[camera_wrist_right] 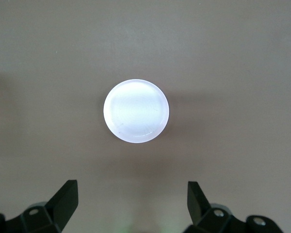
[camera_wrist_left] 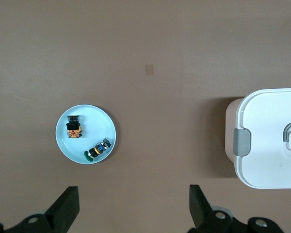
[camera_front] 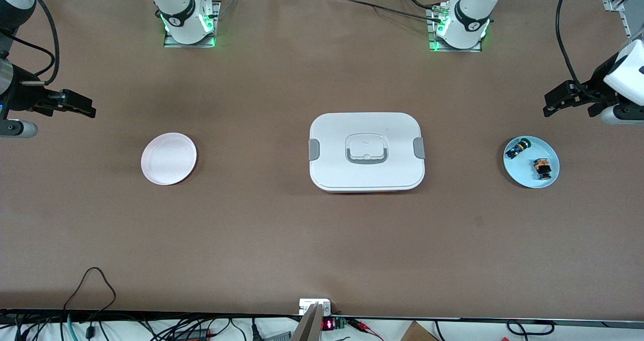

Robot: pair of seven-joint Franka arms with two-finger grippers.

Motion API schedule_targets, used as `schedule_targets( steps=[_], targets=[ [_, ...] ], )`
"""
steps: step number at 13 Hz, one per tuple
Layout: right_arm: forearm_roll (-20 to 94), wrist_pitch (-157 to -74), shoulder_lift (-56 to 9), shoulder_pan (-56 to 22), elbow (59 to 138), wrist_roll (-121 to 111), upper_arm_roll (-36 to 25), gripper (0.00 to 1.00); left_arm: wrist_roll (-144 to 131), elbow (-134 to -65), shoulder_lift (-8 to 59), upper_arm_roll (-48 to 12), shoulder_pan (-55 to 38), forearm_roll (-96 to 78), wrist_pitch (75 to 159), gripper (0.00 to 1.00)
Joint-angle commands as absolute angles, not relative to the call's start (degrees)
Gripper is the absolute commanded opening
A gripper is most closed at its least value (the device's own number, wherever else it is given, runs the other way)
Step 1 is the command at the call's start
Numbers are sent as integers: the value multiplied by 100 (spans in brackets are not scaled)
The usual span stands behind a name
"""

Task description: Transfer orange switch to right arm and place

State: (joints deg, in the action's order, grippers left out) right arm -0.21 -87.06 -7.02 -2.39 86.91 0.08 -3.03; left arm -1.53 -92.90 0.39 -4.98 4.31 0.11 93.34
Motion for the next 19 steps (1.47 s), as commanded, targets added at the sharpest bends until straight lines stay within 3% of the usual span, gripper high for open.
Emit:
schedule_targets(
  steps=[1, 11, 17, 19],
  targets=[
    [52, -8719, -615, -229, 8763, -36, -281, 100, -132, -9272, -26, -457, 387, 9, 9160, 100],
    [26, -8745, -615, -237, 8763, -9, -281, 100, 87, -9430, 246, -483, 396, 194, 9211, 100],
    [0, -8754, -633, -237, 8763, -18, -281, 100, 1979, -10387, 553, -475, 588, 176, 10272, 100],
    [0, -8763, -642, -237, 8763, -18, -281, 100, 3368, -10739, 694, -475, 772, 167, 11000, 100]
  ],
)
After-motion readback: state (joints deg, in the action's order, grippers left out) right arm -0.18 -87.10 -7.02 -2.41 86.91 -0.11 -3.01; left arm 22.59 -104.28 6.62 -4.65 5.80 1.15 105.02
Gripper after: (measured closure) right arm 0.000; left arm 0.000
